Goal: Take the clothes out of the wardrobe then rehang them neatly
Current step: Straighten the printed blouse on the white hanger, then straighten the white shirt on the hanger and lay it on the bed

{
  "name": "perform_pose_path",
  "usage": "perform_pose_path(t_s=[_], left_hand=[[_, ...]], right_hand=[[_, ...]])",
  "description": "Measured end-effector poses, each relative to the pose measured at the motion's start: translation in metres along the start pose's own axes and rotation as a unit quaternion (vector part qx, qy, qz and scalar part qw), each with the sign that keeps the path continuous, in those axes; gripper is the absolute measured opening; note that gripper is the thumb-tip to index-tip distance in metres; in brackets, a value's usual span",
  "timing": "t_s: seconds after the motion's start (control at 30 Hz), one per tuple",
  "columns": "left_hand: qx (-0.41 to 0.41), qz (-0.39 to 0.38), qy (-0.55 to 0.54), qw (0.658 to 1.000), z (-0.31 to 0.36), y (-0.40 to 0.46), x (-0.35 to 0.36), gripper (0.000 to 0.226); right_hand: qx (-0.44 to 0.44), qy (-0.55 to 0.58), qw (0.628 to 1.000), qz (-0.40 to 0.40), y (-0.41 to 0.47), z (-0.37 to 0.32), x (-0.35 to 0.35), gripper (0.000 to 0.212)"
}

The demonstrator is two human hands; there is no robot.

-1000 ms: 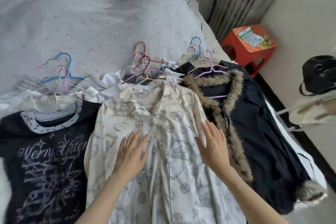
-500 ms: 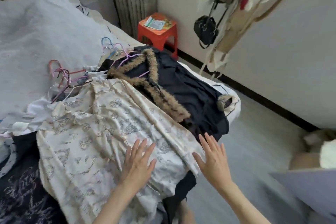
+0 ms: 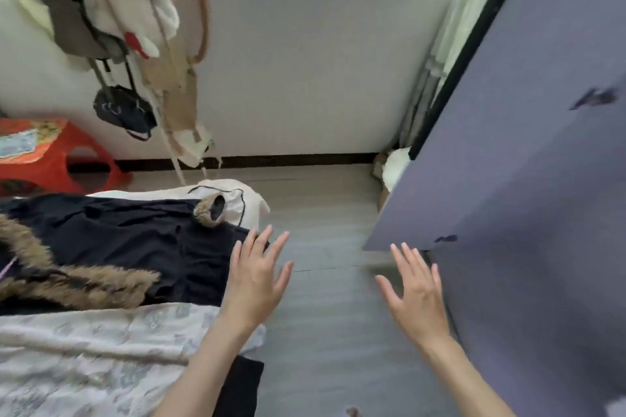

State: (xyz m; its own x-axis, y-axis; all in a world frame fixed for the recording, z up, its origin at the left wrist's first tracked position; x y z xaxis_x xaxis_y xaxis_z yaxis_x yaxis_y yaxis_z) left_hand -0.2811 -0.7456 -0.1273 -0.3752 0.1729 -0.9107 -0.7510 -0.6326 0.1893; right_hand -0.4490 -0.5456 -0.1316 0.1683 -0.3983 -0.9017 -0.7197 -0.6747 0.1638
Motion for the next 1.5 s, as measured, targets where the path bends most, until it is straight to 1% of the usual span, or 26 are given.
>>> perform_pose_path(t_s=[0.13,0.33,0.43,0.57,0.67,0.8,0.87,0.97,1.03,1.2,1.3,1.37,1.43,1.5], left_hand=[[0.087,-0.023,-0.016,0.996,0.097,0.042,0.036,0.050],[0.200,-0.105,-0.052,0.973,0.238,0.051,0.110,0.045],[0.270,-0.118,-0.072,0.953,0.314,0.070,0.127,0.044],[0.357,-0.116,-0.107,0.921,0.418,0.092,0.140,0.045],[0.420,-0.136,-0.125,0.889,0.484,0.084,0.159,0.048],[0.495,-0.181,-0.137,0.839,0.543,0.070,0.192,0.047],[0.523,-0.194,-0.139,0.819,0.568,0.073,0.211,0.045],[0.566,-0.207,-0.144,0.785,0.617,0.087,0.231,0.043],[0.589,-0.194,-0.147,0.770,0.649,0.096,0.233,0.042],[0.653,-0.202,-0.177,0.709,0.741,0.101,0.239,0.041],[0.687,-0.216,-0.182,0.669,0.776,0.082,0.242,0.043],[0.697,-0.244,-0.196,0.645,0.788,0.070,0.247,0.051],[0.689,-0.278,-0.203,0.637,0.798,0.067,0.254,0.062],[0.683,-0.284,-0.208,0.640,0.809,0.071,0.263,0.066]], right_hand=[[0.087,-0.011,0.995,0.056,0.000,0.086,-0.057,0.071],[0.197,-0.041,0.972,0.124,-0.017,0.200,-0.121,0.065],[0.277,-0.016,0.944,0.180,-0.024,0.247,-0.163,0.058],[0.320,-0.034,0.899,0.297,-0.037,0.291,-0.224,0.053],[0.366,-0.036,0.863,0.345,-0.057,0.322,-0.250,0.050],[0.434,-0.059,0.817,0.375,-0.090,0.363,-0.278,0.046],[0.468,-0.067,0.788,0.394,-0.104,0.384,-0.294,0.045],[0.503,-0.084,0.760,0.403,-0.118,0.416,-0.323,0.047],[0.511,-0.071,0.749,0.415,-0.124,0.430,-0.346,0.050],[0.538,-0.079,0.702,0.460,-0.134,0.472,-0.408,0.053],[0.565,-0.051,0.687,0.454,-0.140,0.495,-0.418,0.058],[0.578,-0.037,0.681,0.448,-0.141,0.508,-0.421,0.061],[0.581,-0.044,0.678,0.447,-0.141,0.520,-0.428,0.060],[0.590,-0.077,0.673,0.439,-0.140,0.533,-0.438,0.054]])
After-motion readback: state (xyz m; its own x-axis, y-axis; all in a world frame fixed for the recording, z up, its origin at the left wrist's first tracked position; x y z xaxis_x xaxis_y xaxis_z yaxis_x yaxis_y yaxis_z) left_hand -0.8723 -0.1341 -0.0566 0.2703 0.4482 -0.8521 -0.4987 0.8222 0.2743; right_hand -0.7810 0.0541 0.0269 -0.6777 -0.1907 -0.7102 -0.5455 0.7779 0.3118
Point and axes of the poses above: each hand's wrist, its own y-axis towards the middle knuckle, its own x-axis out of the palm, z = x × y, the point moved 4 cm from there along y, towards the middle knuckle, and after that the axes turned 3 degrees about -x, right-handed, at the moved point
